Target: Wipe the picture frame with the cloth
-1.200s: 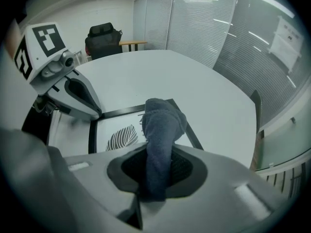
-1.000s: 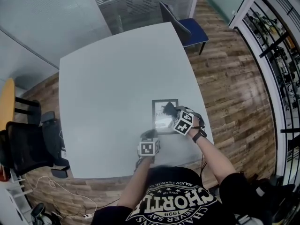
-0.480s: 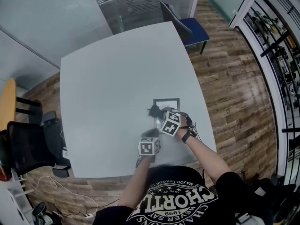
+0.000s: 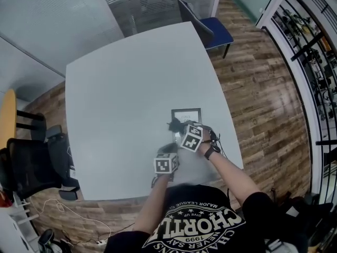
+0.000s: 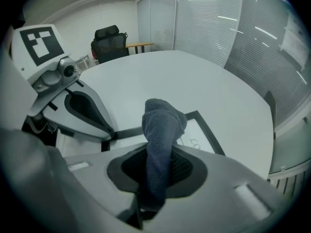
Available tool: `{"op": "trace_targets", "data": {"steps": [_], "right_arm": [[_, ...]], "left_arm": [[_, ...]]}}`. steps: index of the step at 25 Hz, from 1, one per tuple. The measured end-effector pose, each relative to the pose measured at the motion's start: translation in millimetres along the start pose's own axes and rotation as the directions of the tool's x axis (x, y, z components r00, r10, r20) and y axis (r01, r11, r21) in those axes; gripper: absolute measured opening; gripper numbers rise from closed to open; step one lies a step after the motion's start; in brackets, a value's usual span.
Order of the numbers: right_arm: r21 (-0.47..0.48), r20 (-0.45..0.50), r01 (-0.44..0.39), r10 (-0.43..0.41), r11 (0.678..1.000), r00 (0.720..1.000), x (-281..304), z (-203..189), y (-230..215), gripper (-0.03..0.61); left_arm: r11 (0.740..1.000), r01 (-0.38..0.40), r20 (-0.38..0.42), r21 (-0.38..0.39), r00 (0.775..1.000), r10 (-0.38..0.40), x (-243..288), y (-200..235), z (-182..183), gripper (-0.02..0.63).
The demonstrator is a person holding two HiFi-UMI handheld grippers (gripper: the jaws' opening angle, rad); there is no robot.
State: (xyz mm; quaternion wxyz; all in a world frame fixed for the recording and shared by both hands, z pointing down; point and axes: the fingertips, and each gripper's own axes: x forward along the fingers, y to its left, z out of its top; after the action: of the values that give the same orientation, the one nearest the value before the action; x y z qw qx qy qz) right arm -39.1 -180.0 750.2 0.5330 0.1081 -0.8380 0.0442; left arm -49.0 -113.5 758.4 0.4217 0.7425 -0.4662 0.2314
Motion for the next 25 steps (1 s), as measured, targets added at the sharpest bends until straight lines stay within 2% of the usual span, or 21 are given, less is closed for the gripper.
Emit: {"op": "trace_targets", "data": {"steps": [6, 9, 14, 17, 21, 25], "right_arm": [[0.097, -0.034, 0.059, -0.056, 0.994, 0.998, -25.9, -45.3, -13.4, 0.074], [0.111, -0.057, 0.087, -0.082, 0.99, 0.995, -32.2, -65.1, -17.8, 0.074], [0.153, -0.039, 0.089, -0.084, 0.984, 0.996, -31.7, -77.0, -18.8, 0.075], [0.147, -0.048, 0.085, -0.078, 0.985, 0.996, -31.2, -67.4, -16.6, 0.075], [0.089, 0.035, 0.033, -0.036, 0.996, 0.999, -33.3, -24.0, -1.8, 0.075], [0.039, 0.059, -0.022, 0.019, 0.999, 0.998, -20.1, 12.9, 15.9, 0.075]], "left_arm": [[1.0, 0.014, 0.0, -0.008, 1.0, -0.014, -0.9, -0.9, 1.6, 0.006], [1.0, 0.017, 0.004, -0.012, 1.0, -0.017, -0.5, -1.8, 1.0, 0.006], [1.0, 0.023, 0.006, -0.016, 1.0, -0.023, 0.1, -3.5, 0.2, 0.006], [0.999, 0.029, 0.01, -0.02, 1.0, -0.029, -1.1, -1.9, 0.2, 0.006], [0.999, 0.035, 0.019, -0.024, 0.999, -0.034, -1.3, -2.0, 0.1, 0.006], [0.999, 0.037, 0.023, -0.025, 0.999, -0.036, -0.9, -1.5, -0.2, 0.006]]}}
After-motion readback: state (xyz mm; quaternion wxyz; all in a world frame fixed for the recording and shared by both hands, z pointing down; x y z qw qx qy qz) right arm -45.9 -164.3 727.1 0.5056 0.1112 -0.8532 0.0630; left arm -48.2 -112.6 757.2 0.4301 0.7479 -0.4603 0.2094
